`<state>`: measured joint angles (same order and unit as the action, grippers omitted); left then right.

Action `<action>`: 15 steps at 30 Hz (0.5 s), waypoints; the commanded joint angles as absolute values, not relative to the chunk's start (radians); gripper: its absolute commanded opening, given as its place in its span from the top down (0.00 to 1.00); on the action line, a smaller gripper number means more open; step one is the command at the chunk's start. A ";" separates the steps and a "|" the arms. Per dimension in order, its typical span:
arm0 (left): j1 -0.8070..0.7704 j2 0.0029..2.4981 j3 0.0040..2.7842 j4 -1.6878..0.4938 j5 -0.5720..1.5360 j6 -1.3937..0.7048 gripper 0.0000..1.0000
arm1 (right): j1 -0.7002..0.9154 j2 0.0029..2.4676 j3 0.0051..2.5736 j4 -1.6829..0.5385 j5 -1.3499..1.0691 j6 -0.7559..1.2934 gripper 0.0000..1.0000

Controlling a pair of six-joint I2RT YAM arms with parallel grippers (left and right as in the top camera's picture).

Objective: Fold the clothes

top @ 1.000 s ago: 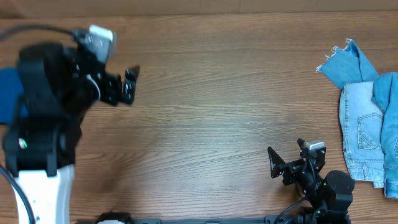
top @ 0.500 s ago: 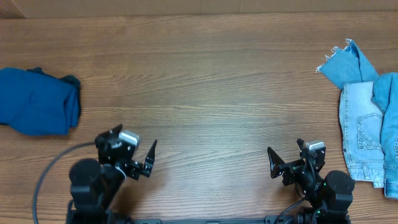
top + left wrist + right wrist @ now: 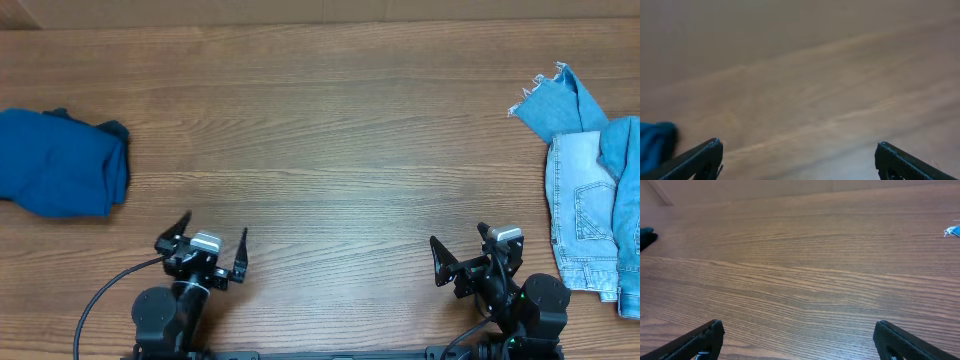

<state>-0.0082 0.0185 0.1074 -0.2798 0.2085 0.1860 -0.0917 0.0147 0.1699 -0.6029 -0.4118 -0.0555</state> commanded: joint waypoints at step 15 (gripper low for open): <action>-0.014 0.006 0.088 -0.286 0.026 0.176 0.00 | -0.096 0.003 0.160 -0.603 -0.413 -0.051 0.00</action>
